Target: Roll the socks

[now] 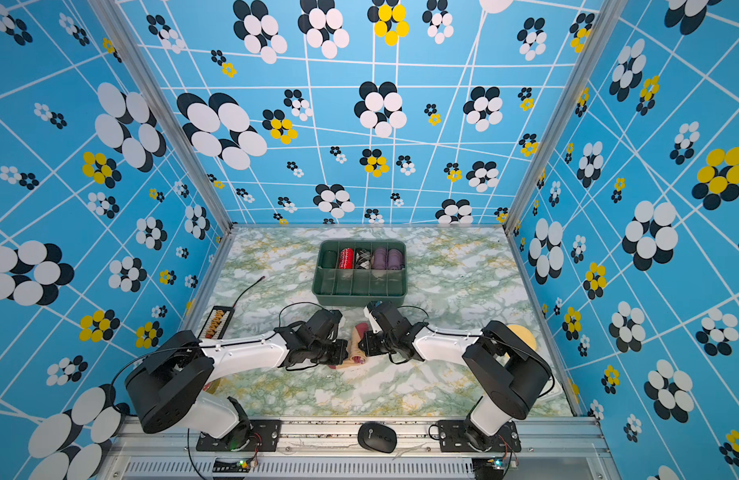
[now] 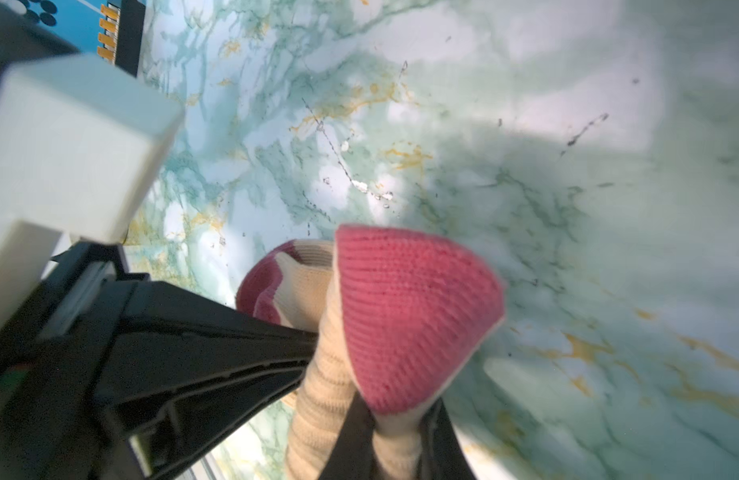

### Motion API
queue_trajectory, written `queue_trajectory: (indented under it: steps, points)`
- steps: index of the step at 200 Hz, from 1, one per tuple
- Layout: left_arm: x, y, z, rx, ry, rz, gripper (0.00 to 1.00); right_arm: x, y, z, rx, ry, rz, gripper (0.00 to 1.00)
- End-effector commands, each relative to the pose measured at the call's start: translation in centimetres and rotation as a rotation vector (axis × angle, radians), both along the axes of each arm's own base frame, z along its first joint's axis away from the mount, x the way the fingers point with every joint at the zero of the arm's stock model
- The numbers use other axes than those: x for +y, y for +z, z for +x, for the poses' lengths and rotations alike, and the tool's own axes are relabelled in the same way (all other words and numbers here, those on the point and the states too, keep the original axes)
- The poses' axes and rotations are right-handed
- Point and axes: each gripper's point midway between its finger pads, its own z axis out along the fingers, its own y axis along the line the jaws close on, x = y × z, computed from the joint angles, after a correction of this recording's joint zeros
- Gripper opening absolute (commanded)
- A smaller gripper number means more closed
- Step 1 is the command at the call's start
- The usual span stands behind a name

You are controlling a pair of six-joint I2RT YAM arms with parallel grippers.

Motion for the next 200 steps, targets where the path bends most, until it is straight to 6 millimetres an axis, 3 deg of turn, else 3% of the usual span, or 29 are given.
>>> queue_trajectory:
  steps: [1, 115, 156, 200]
  points:
    - [3.2, -3.9, -0.9, 0.069, 0.051, 0.127, 0.00, -2.2, -2.5, -2.7, 0.094, 0.081, -0.141, 0.00]
    - [7.0, -5.2, -0.6, 0.083, 0.123, 0.156, 0.00, -3.9, -2.1, -4.2, 0.148, 0.267, -0.252, 0.00]
    - [4.9, -4.4, -0.1, 0.080, 0.098, 0.083, 0.00, -3.4, -2.2, -3.0, 0.157, 0.190, -0.256, 0.00]
    - [2.0, -0.7, 1.0, 0.009, 0.049, 0.023, 0.00, -3.7, -1.6, -1.8, 0.116, 0.084, -0.290, 0.00]
